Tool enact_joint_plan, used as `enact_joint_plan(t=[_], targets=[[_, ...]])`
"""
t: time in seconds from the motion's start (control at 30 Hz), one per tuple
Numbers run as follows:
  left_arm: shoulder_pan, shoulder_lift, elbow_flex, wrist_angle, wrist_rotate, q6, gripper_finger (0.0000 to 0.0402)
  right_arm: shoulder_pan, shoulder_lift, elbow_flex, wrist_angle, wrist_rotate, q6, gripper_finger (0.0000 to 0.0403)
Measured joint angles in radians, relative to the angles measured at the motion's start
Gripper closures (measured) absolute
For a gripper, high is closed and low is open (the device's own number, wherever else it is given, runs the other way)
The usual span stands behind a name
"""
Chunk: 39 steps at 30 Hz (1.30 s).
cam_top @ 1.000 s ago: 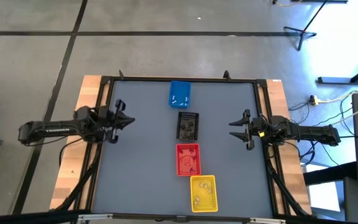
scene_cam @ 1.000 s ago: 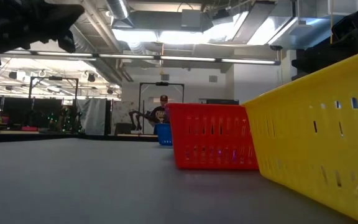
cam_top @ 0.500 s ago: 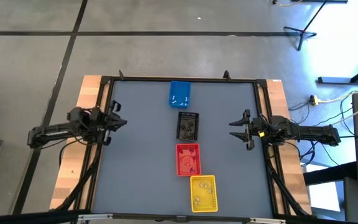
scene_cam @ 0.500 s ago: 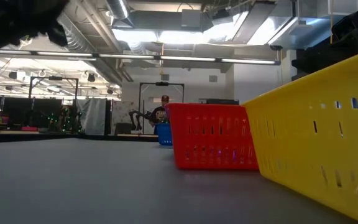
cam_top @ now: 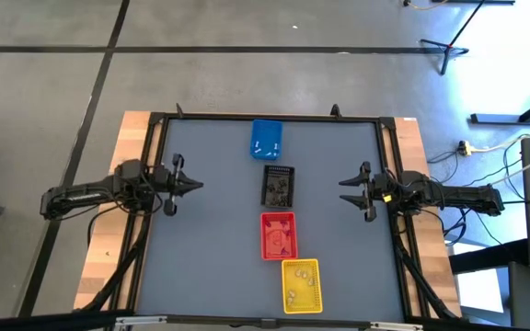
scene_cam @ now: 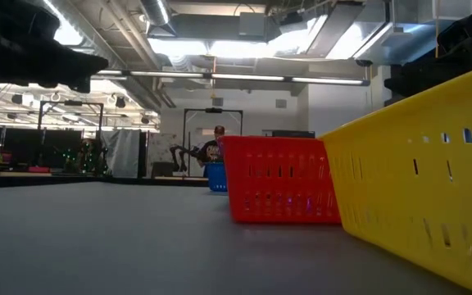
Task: Sort Halloween decoration
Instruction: Return to Home Position
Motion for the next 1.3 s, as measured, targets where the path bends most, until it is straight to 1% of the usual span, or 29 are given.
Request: enact_joint_plan(t=[0.1,0.2,0.3,0.77,1.07,1.3], targets=[[0.0,0.0,0.0,-0.006,-0.037,0.054,0.0402,0.0,0.0,0.0,0.0,0.0,0.0,0.0205],[0.0,0.001,0.0,-0.011,-0.082,0.056,0.0402,0.0,0.0,0.0,0.0,0.0,0.0,0.0205],[0.0,0.001,0.0,-0.012,-0.097,0.053,0.0402,0.0,0.0,0.0,0.0,0.0,0.0,0.0205],[0.0,0.002,0.0,-0.012,-0.1,0.057,0.0401,0.0,0.0,0.0,0.0,0.0,0.0,0.0205],[-0.056,0.0,0.0,-0.011,-0.1,0.057,0.0401,0.0,0.0,0.0,0.0,0.001,0.0,0.0205],[-0.057,0.0,0.0,-0.011,-0.1,0.057,0.0401,0.0,0.0,0.0,0.0,0.001,0.0,0.0205]])
